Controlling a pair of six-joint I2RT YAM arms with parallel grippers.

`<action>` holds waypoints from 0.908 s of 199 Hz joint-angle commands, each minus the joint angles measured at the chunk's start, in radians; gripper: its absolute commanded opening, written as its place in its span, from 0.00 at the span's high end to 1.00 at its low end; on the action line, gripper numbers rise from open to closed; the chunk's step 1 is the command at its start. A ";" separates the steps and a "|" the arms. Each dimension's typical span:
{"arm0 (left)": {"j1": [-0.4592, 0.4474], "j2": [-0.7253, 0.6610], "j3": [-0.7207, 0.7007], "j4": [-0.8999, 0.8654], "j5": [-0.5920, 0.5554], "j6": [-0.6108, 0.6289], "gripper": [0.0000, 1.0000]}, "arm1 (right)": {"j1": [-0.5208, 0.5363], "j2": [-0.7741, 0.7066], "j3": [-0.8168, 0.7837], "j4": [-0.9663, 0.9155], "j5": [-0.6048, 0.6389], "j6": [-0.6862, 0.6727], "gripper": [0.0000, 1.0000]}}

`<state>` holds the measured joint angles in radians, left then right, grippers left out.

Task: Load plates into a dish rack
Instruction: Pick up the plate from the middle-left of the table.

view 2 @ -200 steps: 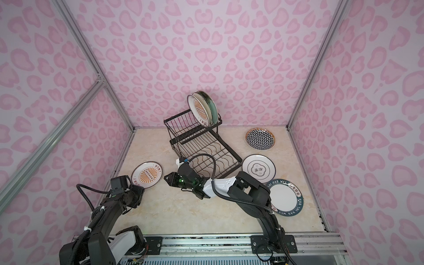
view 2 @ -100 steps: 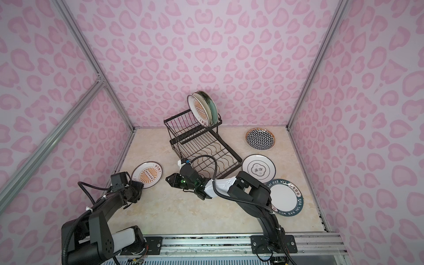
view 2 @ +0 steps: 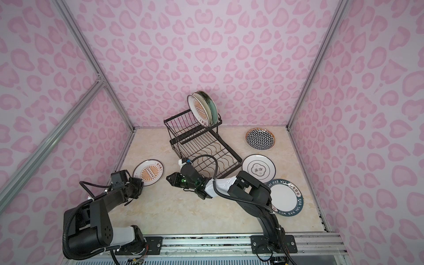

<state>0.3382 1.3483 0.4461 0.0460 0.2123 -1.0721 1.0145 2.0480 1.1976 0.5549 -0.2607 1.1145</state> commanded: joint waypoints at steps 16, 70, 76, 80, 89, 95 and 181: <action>-0.001 -0.001 0.015 -0.064 -0.005 0.031 0.80 | 0.000 0.011 -0.004 0.017 0.011 0.006 0.76; -0.001 0.024 0.005 -0.060 0.041 0.053 0.86 | -0.005 -0.012 -0.034 0.004 0.025 0.008 0.77; -0.001 0.027 -0.001 -0.053 0.052 0.054 0.87 | -0.006 -0.015 -0.036 0.000 0.029 0.008 0.77; -0.001 0.028 -0.006 -0.047 0.060 0.052 0.87 | -0.005 -0.016 -0.036 -0.004 0.032 0.008 0.77; -0.002 0.029 -0.015 -0.041 0.074 0.052 0.87 | -0.005 -0.018 -0.036 -0.018 0.040 0.012 0.77; -0.003 0.026 -0.019 -0.046 0.078 0.058 0.87 | -0.005 -0.017 -0.034 -0.027 0.045 0.016 0.77; -0.024 -0.027 0.003 -0.202 0.075 0.204 0.88 | -0.007 0.077 0.124 -0.171 0.127 0.047 0.75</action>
<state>0.3206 1.3216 0.4374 -0.0013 0.3111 -0.9661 1.0119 2.0933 1.2762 0.4450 -0.1646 1.1599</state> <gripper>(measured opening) 0.118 0.249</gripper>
